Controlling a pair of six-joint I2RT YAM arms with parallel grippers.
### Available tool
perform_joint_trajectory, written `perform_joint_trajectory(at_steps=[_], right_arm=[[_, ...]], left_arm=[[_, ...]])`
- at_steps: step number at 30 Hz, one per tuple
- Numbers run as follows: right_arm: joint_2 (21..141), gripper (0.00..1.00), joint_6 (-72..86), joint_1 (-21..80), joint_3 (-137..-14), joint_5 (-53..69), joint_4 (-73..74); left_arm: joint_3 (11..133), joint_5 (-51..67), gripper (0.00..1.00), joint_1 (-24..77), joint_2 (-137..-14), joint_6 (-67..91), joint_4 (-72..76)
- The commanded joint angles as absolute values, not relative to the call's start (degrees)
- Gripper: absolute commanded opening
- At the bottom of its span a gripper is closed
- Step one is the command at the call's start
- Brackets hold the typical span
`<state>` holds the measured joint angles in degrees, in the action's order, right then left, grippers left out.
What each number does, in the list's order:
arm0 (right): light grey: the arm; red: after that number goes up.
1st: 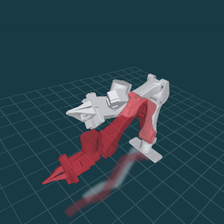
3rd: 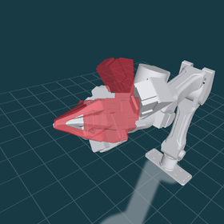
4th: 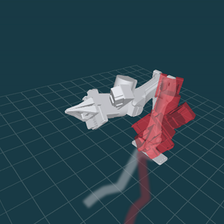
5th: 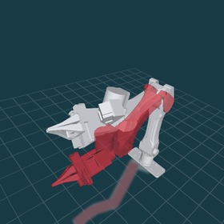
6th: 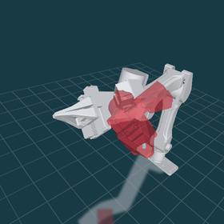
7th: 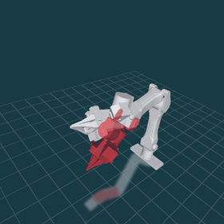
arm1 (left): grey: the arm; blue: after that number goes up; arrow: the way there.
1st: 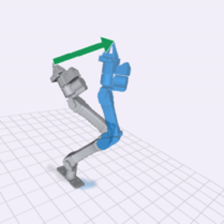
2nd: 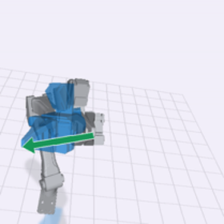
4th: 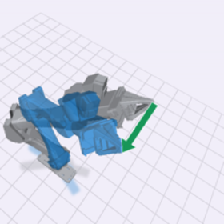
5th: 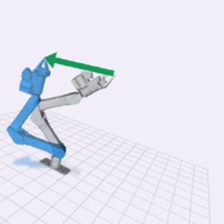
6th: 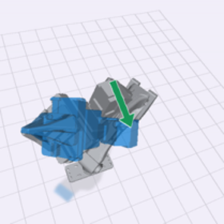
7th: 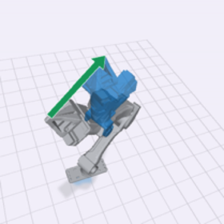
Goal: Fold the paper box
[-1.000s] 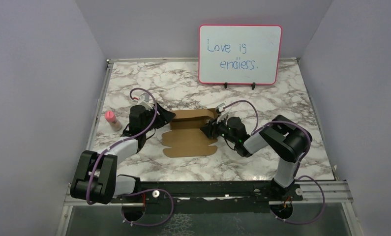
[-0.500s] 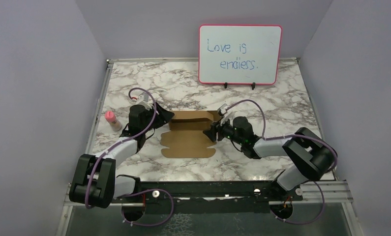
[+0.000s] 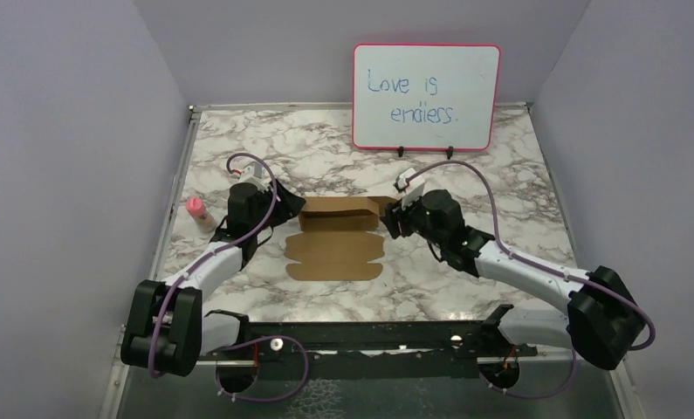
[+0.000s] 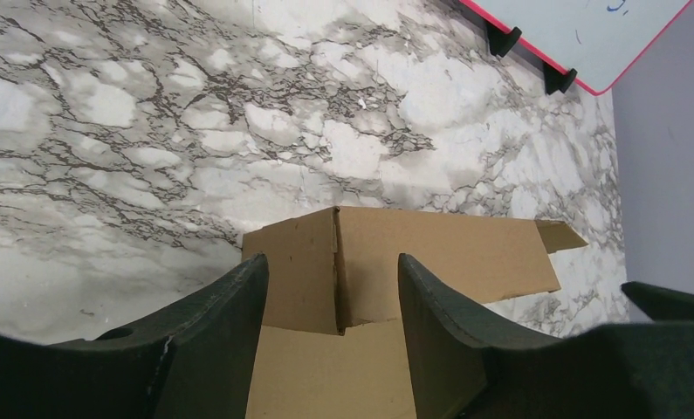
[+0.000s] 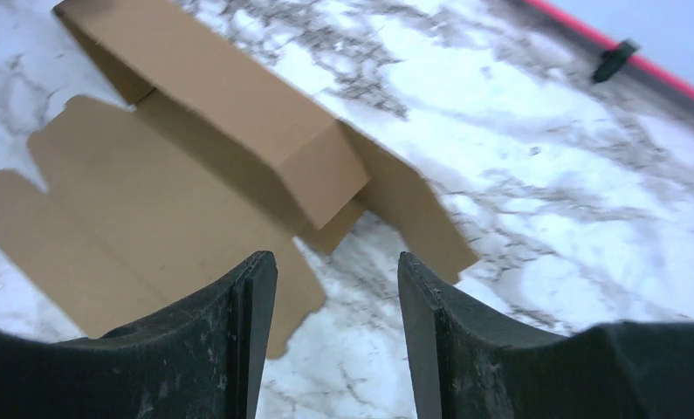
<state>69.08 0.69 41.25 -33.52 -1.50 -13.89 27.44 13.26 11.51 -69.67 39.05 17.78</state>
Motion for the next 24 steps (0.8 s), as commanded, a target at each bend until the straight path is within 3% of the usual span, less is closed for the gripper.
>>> perform_joint_trajectory(at_steps=[1,5,13,24], right_arm=[[69.78,0.58,-4.65,40.69,-39.88,-10.98,-2.89],[73.12,0.59,-9.06,38.72,-43.87,-10.33,-0.64],[77.82,0.59,-16.69,33.23,-49.58,5.07,-0.75],[85.32,0.6,-30.26,31.18,-54.7,17.06,2.94]], left_arm=[[29.37,10.08,0.58,11.78,-67.21,37.15,15.22],[31.47,8.19,0.61,11.83,-65.43,35.72,10.31],[36.14,7.59,0.64,13.66,-60.74,33.62,3.23],[40.99,-1.62,0.65,30.01,-60.55,28.83,-4.13]])
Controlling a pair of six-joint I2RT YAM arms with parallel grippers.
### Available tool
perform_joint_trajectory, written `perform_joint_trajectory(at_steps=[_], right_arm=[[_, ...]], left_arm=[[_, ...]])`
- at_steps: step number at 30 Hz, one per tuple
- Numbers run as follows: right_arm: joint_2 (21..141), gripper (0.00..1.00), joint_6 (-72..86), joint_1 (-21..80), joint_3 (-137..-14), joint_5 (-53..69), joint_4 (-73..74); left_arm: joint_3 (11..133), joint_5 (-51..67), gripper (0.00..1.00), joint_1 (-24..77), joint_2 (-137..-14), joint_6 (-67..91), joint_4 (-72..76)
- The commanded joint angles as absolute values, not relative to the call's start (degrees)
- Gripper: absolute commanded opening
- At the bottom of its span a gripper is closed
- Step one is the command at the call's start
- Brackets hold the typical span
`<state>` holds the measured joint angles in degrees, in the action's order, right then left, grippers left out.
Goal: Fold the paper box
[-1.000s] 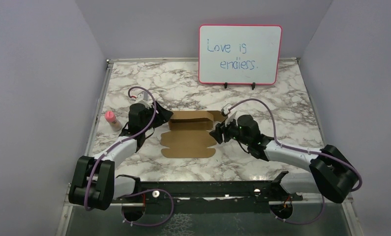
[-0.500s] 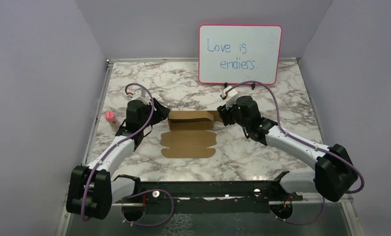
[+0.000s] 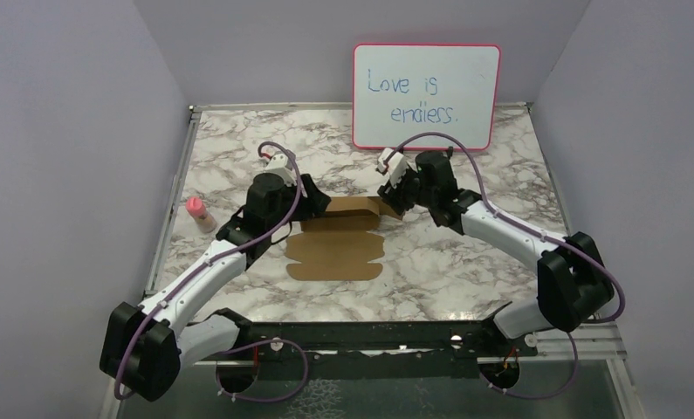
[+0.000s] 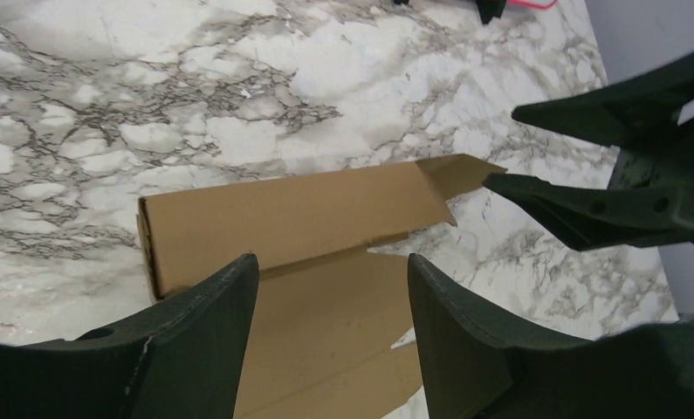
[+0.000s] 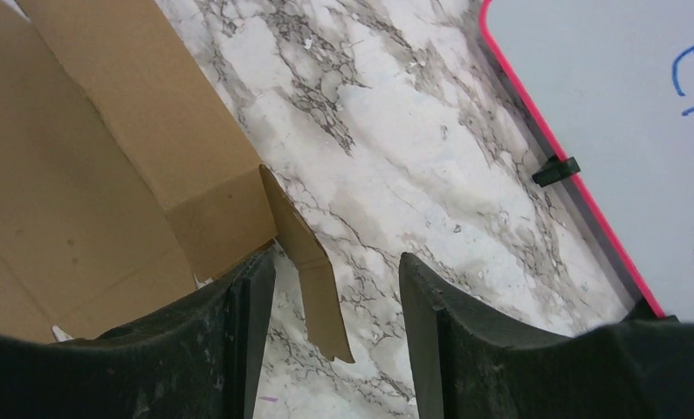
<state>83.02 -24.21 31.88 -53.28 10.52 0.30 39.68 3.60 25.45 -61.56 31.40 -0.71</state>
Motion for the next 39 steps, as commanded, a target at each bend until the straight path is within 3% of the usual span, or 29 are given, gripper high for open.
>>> perform_joint_trajectory(at_steps=[1,9,14,30,39], right_arm=[[86.25,0.6,-30.92,31.06,-54.83,17.09,2.92],[92.01,0.55,-32.57,30.47,-56.99,18.29,2.26],[93.2,0.46,-32.6,30.41,-56.81,19.46,0.62],[94.65,0.18,-34.15,30.42,-56.51,22.82,1.28],[95.29,0.15,-34.72,30.43,-57.23,24.31,2.81]], left_arm=[[40.98,-2.13,0.65,31.18,-60.7,28.46,-4.33],[40.49,-4.77,0.65,39.67,-62.98,26.02,-3.82],[38.53,-4.69,0.65,43.34,-64.06,25.24,-0.32],[30.36,-10.07,0.64,49.2,-74.8,20.49,22.34],[27.06,-18.59,0.67,52.68,-82.3,18.61,38.93]])
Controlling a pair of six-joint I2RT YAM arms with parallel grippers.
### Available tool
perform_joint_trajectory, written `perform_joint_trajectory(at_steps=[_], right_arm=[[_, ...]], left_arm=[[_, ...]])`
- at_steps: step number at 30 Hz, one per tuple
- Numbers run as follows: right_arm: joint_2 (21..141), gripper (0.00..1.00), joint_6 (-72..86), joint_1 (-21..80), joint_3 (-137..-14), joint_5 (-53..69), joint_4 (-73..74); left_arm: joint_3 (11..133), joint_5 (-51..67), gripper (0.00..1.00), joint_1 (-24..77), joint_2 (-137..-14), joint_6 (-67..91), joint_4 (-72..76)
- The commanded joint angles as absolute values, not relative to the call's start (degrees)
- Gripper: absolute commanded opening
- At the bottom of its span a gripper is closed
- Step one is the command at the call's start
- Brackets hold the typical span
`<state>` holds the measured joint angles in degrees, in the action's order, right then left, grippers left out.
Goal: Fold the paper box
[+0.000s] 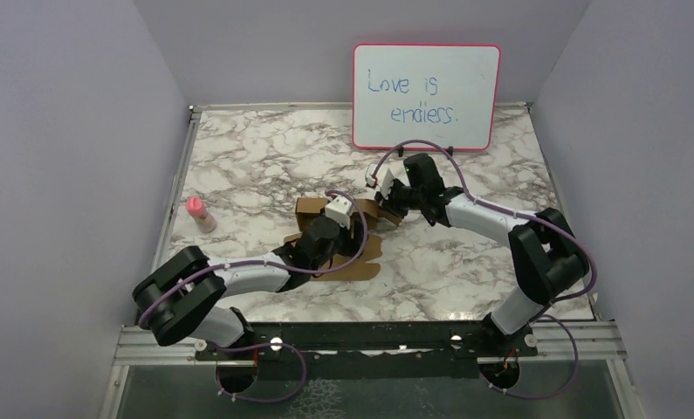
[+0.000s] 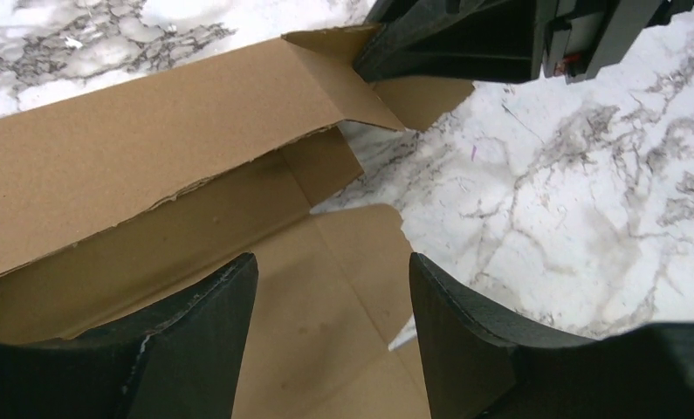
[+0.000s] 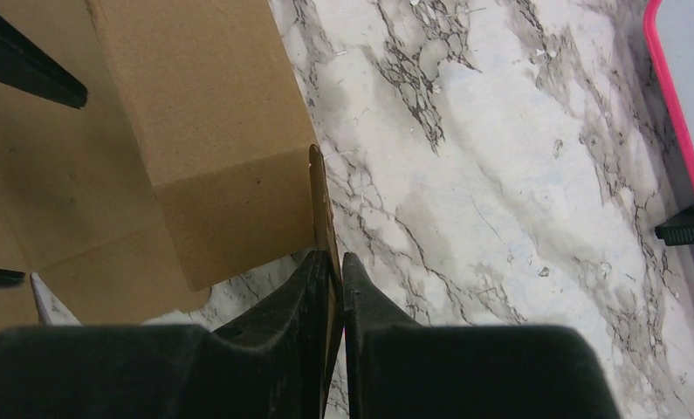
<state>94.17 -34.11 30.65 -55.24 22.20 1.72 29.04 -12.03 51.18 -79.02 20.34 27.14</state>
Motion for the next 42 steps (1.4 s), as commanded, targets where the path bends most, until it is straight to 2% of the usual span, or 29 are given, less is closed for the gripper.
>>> perform_joint_trajectory(at_steps=[1,8,14,20,30,35,42], right_arm=[[95.35,0.15,-34.65,30.43,-57.21,24.28,2.66],[95.62,0.14,-34.37,30.41,-57.34,24.94,3.11],[95.52,0.14,-34.37,30.41,-57.51,25.44,3.59],[95.61,0.14,-34.53,30.41,-57.72,25.9,4.29],[95.13,0.14,-34.69,30.45,-57.73,26.87,4.87],[95.04,0.13,-34.8,30.45,-57.83,27.17,5.33],[94.96,0.13,-34.89,30.41,-57.8,27.34,5.67]], left_arm=[[26.73,-19.86,0.67,53.29,-83.47,18.67,41.08],[26.02,-28.07,0.74,57.42,-92.34,17.85,53.85],[28.1,-29.7,0.77,57.85,-100.04,16.73,60.61],[29.75,-34.77,0.79,57.83,-105.28,17.59,63.99],[33.89,-36.84,0.8,57.76,-112.34,15.55,66.95],[34.54,-40.41,0.75,57.54,-113.74,15.83,67.41],[32.93,-42.06,0.57,56.58,-111.95,17.67,67.38]])
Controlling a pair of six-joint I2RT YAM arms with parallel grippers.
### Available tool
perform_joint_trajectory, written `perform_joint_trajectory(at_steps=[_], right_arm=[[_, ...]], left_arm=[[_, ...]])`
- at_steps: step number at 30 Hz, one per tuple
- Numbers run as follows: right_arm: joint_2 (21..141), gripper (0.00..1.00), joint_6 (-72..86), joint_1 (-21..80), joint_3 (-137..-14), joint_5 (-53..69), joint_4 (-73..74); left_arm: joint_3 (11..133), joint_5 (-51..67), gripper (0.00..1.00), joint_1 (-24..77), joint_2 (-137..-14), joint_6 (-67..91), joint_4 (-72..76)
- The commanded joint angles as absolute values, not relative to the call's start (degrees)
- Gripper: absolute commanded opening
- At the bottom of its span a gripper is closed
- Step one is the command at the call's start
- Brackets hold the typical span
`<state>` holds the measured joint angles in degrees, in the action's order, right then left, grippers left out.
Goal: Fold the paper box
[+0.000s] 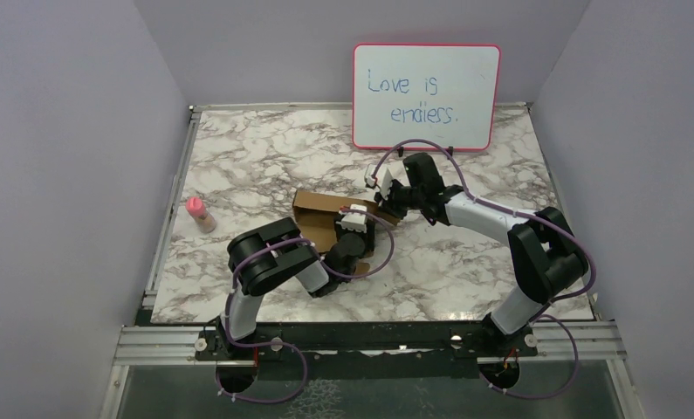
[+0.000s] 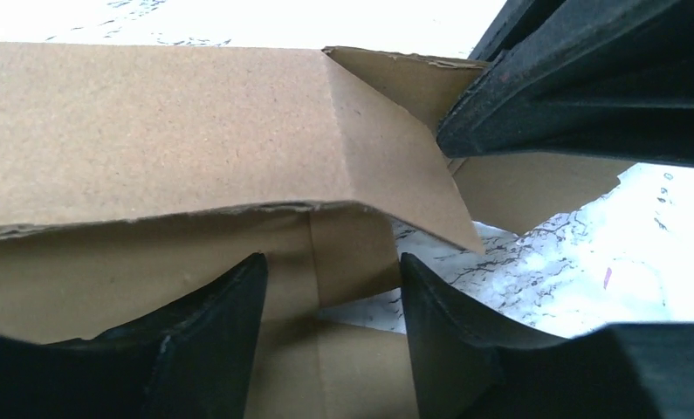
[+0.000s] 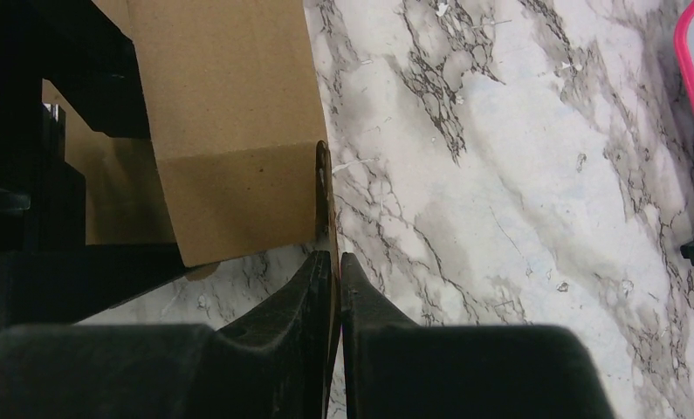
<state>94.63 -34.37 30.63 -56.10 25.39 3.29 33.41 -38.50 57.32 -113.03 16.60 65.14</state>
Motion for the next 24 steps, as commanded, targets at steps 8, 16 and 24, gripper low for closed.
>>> perform_joint_trajectory(at_steps=[8,16,24], right_arm=[[95.02,0.13,-34.97,30.41,-58.03,27.83,6.27],[95.56,0.13,-34.66,30.41,-58.61,28.4,6.91],[96.45,0.13,-29.2,30.47,-59.85,28.8,6.56]], left_arm=[[30.21,-41.1,0.5,55.07,-108.61,21.32,67.76],[27.67,-35.81,0.51,51.36,-105.77,25.87,67.71],[26.47,-28.53,0.52,47.54,-107.38,31.22,67.83]])
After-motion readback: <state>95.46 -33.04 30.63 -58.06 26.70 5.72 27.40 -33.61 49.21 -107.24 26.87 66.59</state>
